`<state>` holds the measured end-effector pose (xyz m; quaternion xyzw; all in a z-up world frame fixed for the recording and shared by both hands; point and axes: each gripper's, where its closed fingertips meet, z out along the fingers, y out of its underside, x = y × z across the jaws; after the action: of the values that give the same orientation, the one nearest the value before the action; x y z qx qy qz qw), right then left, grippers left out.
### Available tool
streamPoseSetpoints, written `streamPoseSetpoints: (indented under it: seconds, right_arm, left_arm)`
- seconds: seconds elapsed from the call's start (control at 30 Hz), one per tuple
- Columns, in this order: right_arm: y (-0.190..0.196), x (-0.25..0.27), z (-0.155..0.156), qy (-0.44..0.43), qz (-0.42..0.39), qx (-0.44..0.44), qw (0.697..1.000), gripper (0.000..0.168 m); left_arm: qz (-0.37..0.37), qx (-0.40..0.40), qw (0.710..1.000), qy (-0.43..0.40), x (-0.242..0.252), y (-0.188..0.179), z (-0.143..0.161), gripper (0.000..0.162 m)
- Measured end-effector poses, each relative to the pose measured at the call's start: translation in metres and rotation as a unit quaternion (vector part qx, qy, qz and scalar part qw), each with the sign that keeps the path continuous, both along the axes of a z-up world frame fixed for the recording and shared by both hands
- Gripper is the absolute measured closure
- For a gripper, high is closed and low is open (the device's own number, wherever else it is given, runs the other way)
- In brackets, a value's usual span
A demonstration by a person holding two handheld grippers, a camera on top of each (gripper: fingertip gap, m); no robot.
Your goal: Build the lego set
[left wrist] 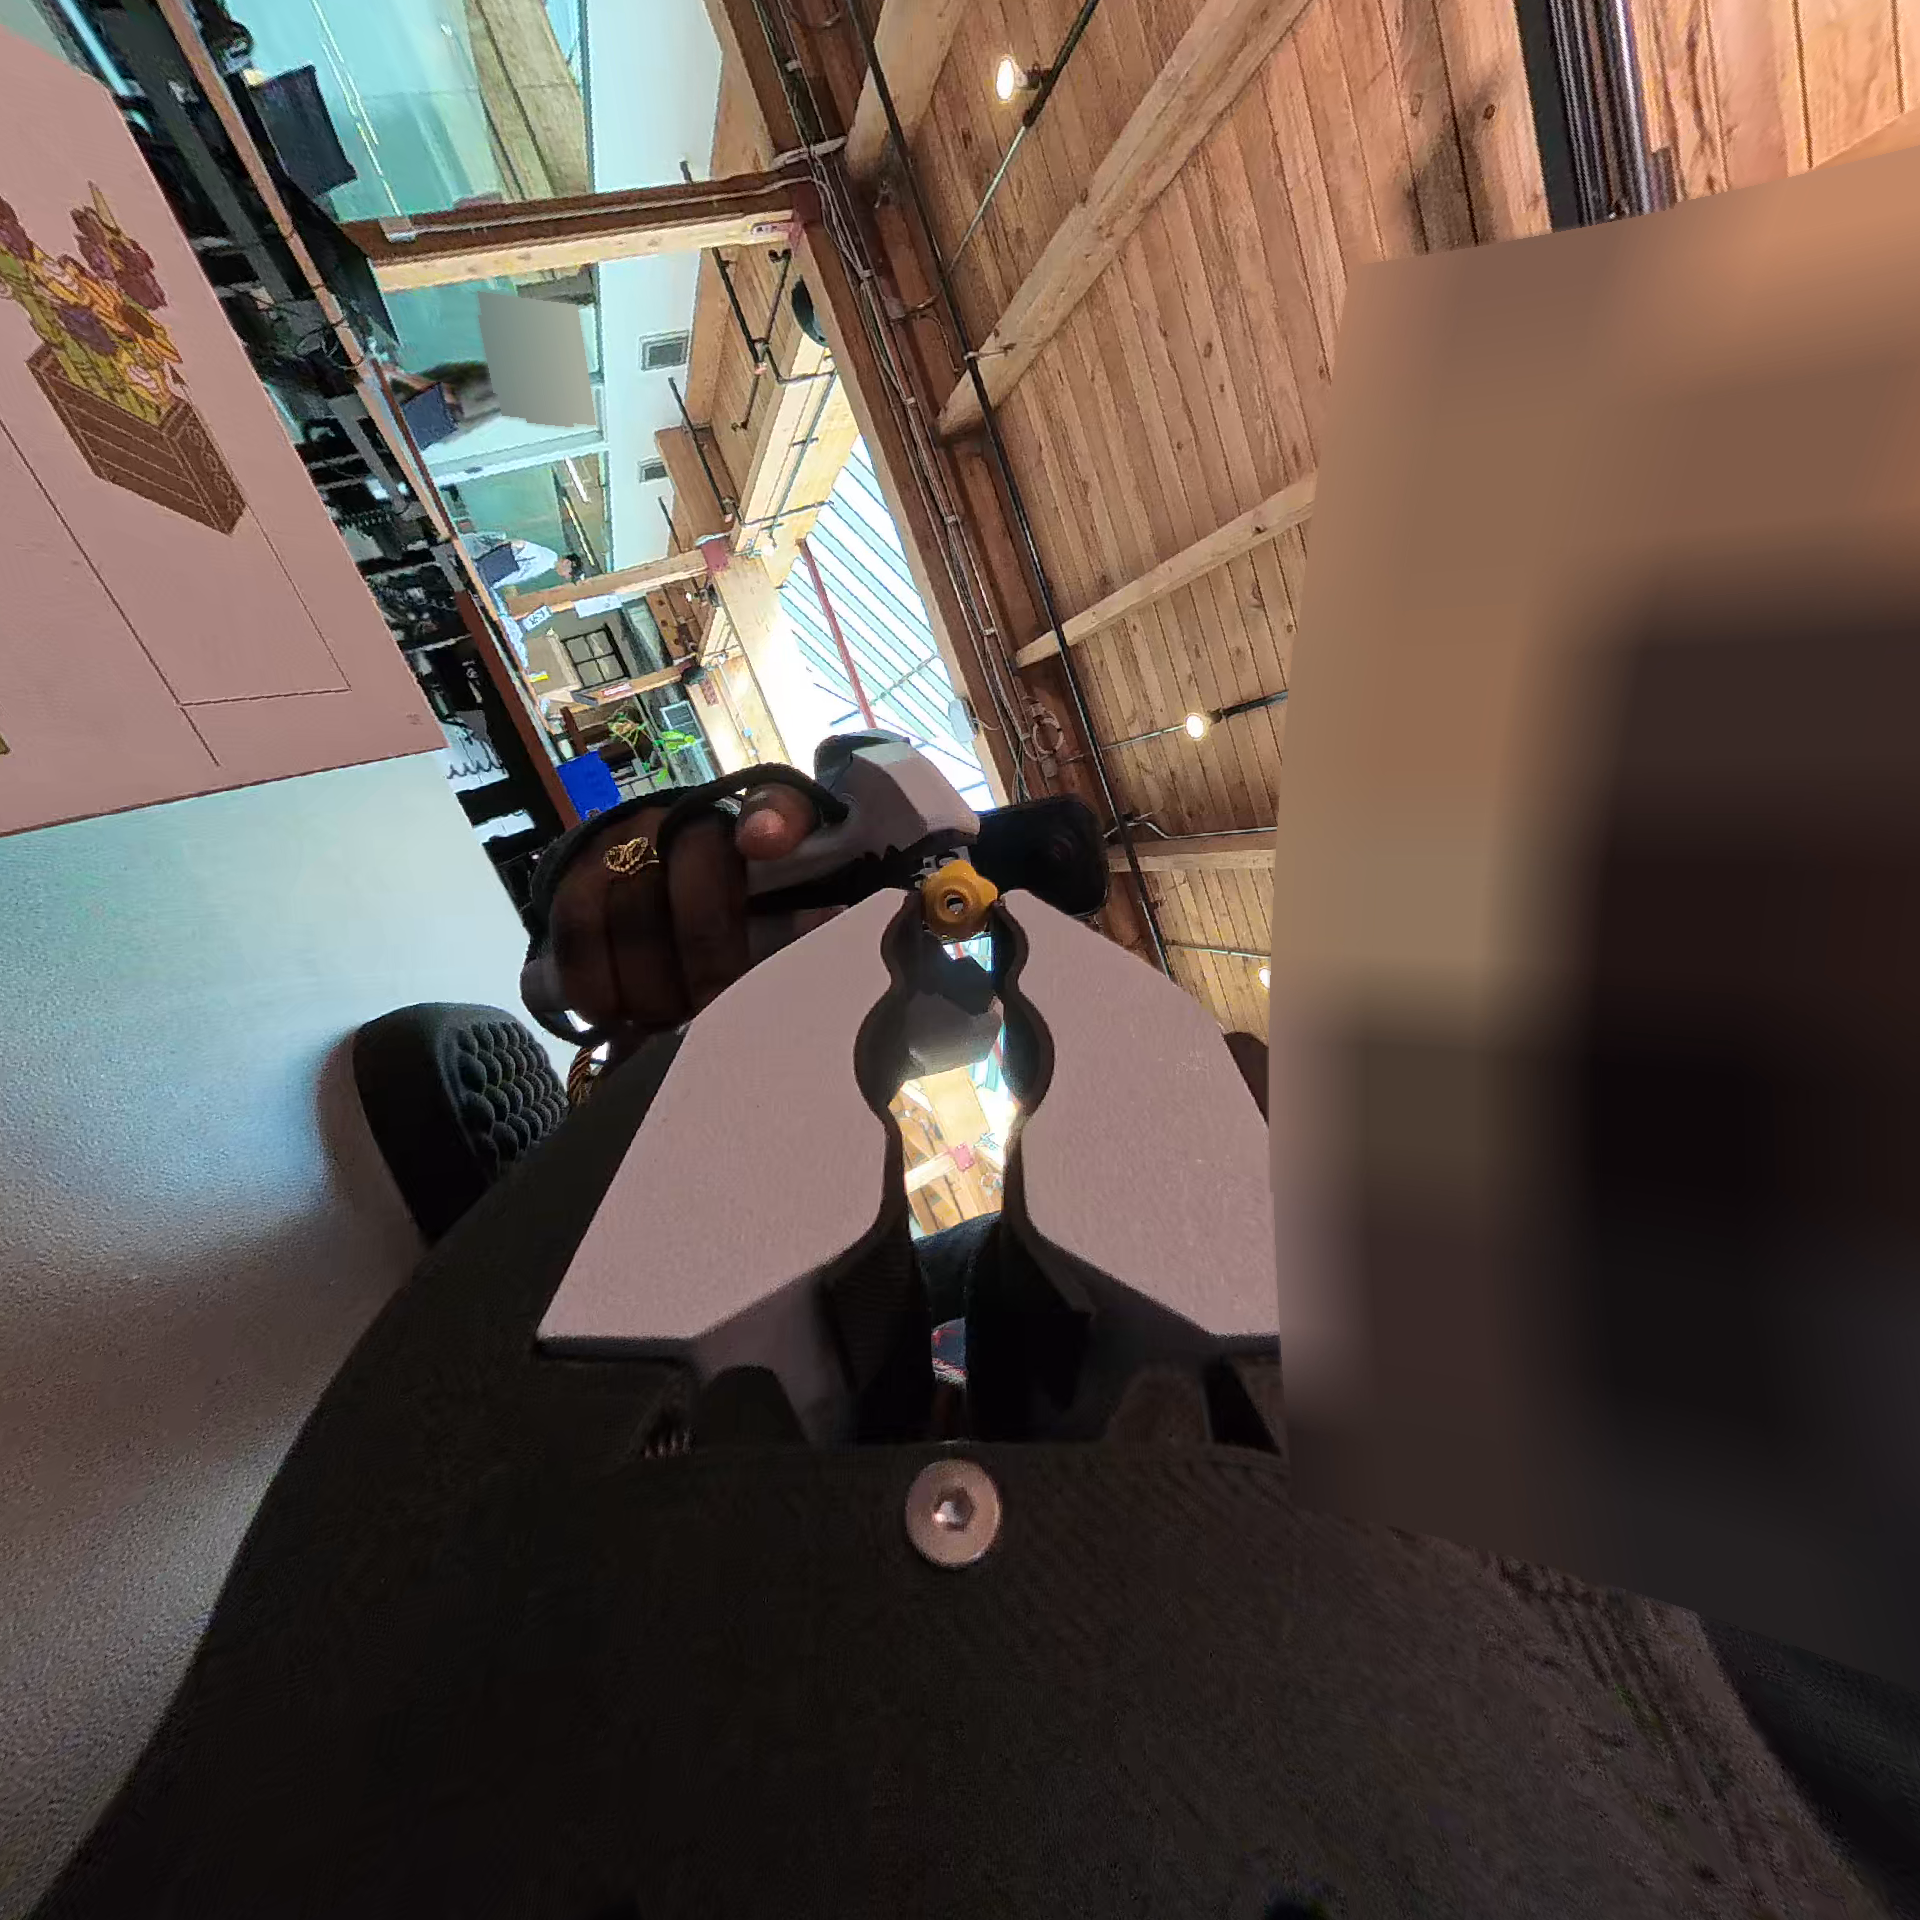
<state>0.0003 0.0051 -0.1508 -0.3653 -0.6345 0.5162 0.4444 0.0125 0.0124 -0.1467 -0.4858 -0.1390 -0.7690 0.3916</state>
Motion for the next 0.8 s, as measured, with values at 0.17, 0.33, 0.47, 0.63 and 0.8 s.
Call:
streamPoseSetpoints:
  seconds: [0.17,0.33,0.47,0.63,0.8]
  right_arm:
    - [0.001,0.003,0.001,0.002,0.0,0.008,1.0,0.154]
    - [0.018,0.017,-0.014,-0.083,-0.012,0.021,0.996,0.154]
    - [0.035,0.03,-0.074,-0.294,-0.052,0.053,0.953,0.154]
    - [0.038,0.04,-0.116,-0.434,-0.07,0.084,0.894,0.154]
    - [0.037,0.043,-0.127,-0.468,-0.071,0.087,0.877,0.154]
  left_arm:
    - [-0.009,0.016,1.0,0.023,0.006,-0.003,0.001,0.149]
    - [0.042,0.082,0.937,0.336,-0.001,-0.004,-0.022,0.104]
    - [0.1,0.113,0.699,0.699,-0.052,-0.004,-0.065,0.103]
    - [0.047,0.1,0.699,0.707,-0.051,-0.015,-0.076,0.103]
    - [0.052,0.102,0.707,0.698,-0.052,-0.013,-0.074,0.103]
